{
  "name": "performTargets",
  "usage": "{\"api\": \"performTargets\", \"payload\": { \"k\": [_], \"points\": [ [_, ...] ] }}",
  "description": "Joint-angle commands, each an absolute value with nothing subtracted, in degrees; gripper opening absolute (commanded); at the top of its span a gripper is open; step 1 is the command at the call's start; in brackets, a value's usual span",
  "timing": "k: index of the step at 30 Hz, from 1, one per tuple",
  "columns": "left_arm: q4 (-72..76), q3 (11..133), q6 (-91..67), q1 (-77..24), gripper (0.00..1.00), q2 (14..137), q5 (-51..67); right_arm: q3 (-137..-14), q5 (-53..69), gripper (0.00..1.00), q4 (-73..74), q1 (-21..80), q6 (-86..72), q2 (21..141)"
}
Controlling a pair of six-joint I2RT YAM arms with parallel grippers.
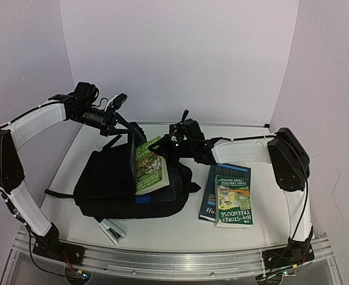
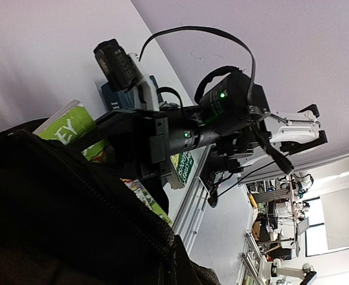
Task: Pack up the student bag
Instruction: Place the book in the student bag.
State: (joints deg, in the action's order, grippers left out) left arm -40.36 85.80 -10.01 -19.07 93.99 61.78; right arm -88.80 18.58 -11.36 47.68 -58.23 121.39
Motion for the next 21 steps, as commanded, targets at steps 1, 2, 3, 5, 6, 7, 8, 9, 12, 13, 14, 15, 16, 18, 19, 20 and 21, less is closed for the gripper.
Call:
{"api": "performTargets", "payload": {
  "k": [1, 2, 3, 5, 6, 7, 8, 9, 12, 13, 14, 15, 16, 18, 19, 20, 21],
  "points": [
    [-36.64, 86.38, -9.07, -19.16, 0.0, 93.44, 65.52, -93.83, 10.46, 0.0, -20.41, 50.92, -61.61, 125.33],
    [-36.46, 86.31, -9.2, -19.16, 0.0, 93.5, 65.54, -93.85, 8.83, 0.0, -20.98, 51.58, -62.04, 126.07],
    [-36.18, 86.19, -9.45, -19.16, 0.0, 93.51, 65.6, -93.71, 7.54, 0.0, -22.35, 52.06, -62.5, 126.88],
    [-35.67, 85.91, -9.79, -19.17, 0.0, 93.48, 65.8, -93.82, 5.46, 0.0, -24.88, 53.13, -63.42, 128.66],
    [-35.46, 85.78, -9.95, -19.17, 0.0, 93.54, 65.84, -94.34, 4.76, 0.0, -25.86, 53.71, -63.51, 129.58],
    [-35.3, 85.65, -10.01, -19.18, 0.0, 93.59, 65.87, -95.53, 4.32, 0.0, -26.03, 54.19, -63.2, 130.78],
    [-35.23, 85.55, -10.07, -19.18, 0.0, 93.64, 65.83, -96.86, 3.83, 0.05, -25.59, 54.47, -62.68, 132.01],
    [-35.18, 85.44, -10.11, -19.18, 0.0, 93.68, 65.78, -98.06, 3.41, 0.1, -24.85, 54.72, -62.23, 133.1],
    [-35.16, 85.09, -10.04, -19.16, 0.0, 93.56, 65.21, -100.21, 1.77, 0.3, -19.61, 55.08, -60.25, 134.58],
    [-35.21, 84.95, -9.93, -19.16, 0.0, 93.43, 64.99, -99.83, 0.83, 0.33, -17.74, 55.09, -59.57, 134.22],
    [-35.3, 84.84, -9.82, -19.16, 0.0, 93.29, 64.53, -98.98, -0.56, 0.41, -16.71, 55.07, -58.67, 133.11],
    [-35.38, 84.75, -9.72, -19.16, 0.0, 93.18, 64.14, -97.67, -2.45, 0.47, -15.75, 55.08, -57.89, 131.84],
    [-35.41, 84.67, -9.68, -19.12, 0.0, 93.15, 63.96, -96.03, -3.59, 0.51, -14.86, 55.03, -57.32, 130.73],
    [-35.43, 84.62, -9.64, -19.09, 0.0, 93.02, 63.8, -93.96, -5.76, 0.61, -12.72, 55.06, -55.67, 128.06],
    [-35.5, 84.61, -9.59, -19.12, 0.0, 93.0, 63.74, -93.29, -6.36, 0.64, -11.77, 55.09, -54.67, 126.96],
    [-35.54, 84.63, -9.58, -19.08, 0.0, 93.03, 63.66, -92.98, -6.7, 0.67, -10.25, 55.11, -53.71, 125.97],
    [-35.58, 84.62, -9.55, -19.07, 0.0, 93.03, 63.62, -92.73, -6.85, 0.7, -8.76, 55.09, -53.17, 125.33]
  ]
}}
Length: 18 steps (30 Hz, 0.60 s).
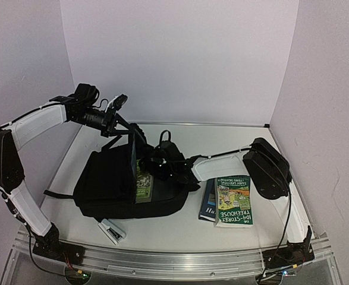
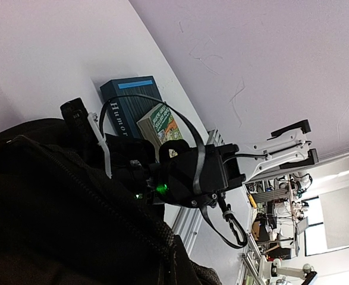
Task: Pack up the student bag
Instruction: Place the book in the student bag.
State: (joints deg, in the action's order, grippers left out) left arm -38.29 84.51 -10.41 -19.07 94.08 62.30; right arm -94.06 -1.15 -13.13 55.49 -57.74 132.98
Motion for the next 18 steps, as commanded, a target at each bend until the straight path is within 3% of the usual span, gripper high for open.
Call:
{"api": "performTargets", "payload": {
  "k": [1, 7, 18],
  "points": [
    [-35.59, 84.57, -9.51, -19.07, 0.0, 93.01, 63.56, -92.59, -6.94, 0.74, -7.61, 55.03, -52.44, 124.72],
    [-35.77, 84.46, -9.32, -19.09, 0.0, 92.91, 63.28, -89.73, -5.1, 0.83, -3.94, 55.14, -52.28, 121.96],
    [-36.08, 84.44, -9.05, -19.09, 0.0, 92.55, 62.76, -91.12, -3.99, 0.63, 2.05, 57.37, -55.59, 125.77]
  ]
}}
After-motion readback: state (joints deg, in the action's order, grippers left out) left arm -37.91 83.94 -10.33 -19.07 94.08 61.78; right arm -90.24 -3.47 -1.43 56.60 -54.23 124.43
